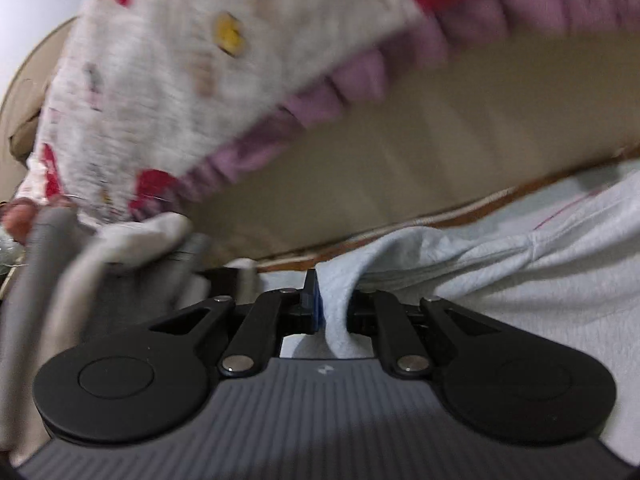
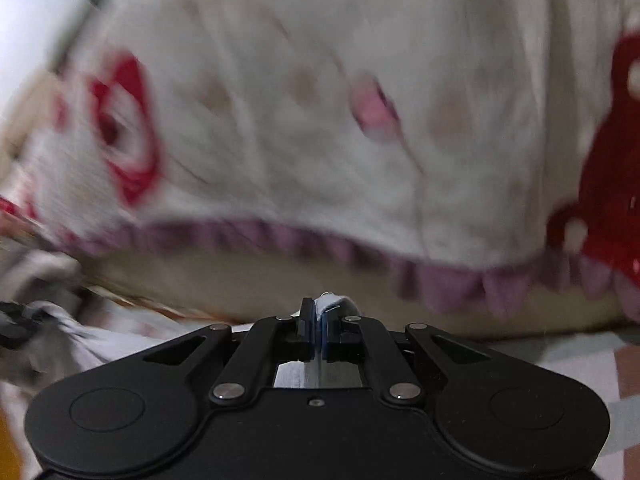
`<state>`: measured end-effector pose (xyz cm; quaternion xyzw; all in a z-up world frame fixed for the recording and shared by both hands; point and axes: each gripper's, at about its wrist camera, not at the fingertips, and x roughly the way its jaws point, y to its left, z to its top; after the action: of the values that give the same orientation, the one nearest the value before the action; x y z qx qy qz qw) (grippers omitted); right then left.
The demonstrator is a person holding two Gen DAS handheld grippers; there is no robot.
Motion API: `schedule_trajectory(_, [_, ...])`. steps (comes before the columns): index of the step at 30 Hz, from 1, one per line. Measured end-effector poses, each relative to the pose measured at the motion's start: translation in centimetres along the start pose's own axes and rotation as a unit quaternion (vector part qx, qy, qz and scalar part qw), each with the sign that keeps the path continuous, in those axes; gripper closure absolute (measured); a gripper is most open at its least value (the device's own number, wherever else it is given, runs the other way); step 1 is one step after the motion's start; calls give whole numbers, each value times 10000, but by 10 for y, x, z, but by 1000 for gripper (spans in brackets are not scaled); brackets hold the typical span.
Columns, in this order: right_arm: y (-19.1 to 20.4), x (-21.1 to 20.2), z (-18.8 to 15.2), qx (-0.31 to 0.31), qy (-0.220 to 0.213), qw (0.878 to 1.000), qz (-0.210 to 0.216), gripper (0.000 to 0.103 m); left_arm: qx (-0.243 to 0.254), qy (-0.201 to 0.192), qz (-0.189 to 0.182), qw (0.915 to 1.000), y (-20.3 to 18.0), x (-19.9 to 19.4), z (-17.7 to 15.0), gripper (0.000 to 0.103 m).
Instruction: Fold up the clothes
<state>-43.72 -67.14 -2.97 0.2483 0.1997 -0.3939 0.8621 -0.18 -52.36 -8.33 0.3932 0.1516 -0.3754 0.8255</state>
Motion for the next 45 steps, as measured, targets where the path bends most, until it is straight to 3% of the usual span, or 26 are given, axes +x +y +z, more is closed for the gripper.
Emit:
schedule_trajectory(4, [-3,65,-20,-345,368,9956,-796,99,22,172,46,9998,-23,46,-8,84])
schedule_trajectory(6, [-3,85,-26,-394,506,9928,-1015,101,-54,225,52,9997,-22,51,-7,66])
schedule_trajectory(7, [-2,93,-28,-412,572,9913,-1114,101,-93,252,56,9996,-22,54,-7,63])
schedule_trajectory(8, [-2,101,-30,-441,655,9895,-1209,101,-151,240,-7,9996,-17,53,-5,56])
schedule_trajectory(13, [-4,118,-36,-594,1046,9824,-1431,103,-80,158,-413,9990,10,31,0,51])
schedule_trajectory(17, [-8,129,-39,-658,1248,9782,-1527,103,15,46,-529,9986,28,14,-9,27])
schedule_trajectory(20, [-10,137,-44,-683,1352,9755,-1596,103,75,-20,-706,9975,39,3,-18,27])
schedule_trajectory(26, [-11,153,-49,-576,1552,9713,-1706,103,256,304,-1097,9932,49,-1,-32,29])
schedule_trajectory(28, [-28,152,-47,-27,1804,9716,-1534,91,317,412,-1227,9911,52,-3,-36,29])
schedule_trajectory(30, [-44,147,-46,486,1904,9686,-1523,49,377,520,-1357,9887,55,-4,-41,29])
schedule_trajectory(31, [-51,144,-46,690,1892,9682,-1484,45,407,574,-1421,9873,57,-5,-43,29])
schedule_trajectory(35, [-74,122,-45,1214,1642,9686,-1418,45,-295,525,-1465,9874,70,-19,-78,29])
schedule_trajectory(38, [-67,107,-45,836,1418,9798,-1135,45,-866,505,-1515,9834,80,-31,-107,29])
schedule_trajectory(40, [-48,103,-42,525,1408,9851,-839,45,-1252,588,-1522,9786,87,-40,-134,29])
schedule_trajectory(45, [21,96,-24,20,1440,9894,-161,45,-1660,915,-1285,9734,104,-54,-187,29])
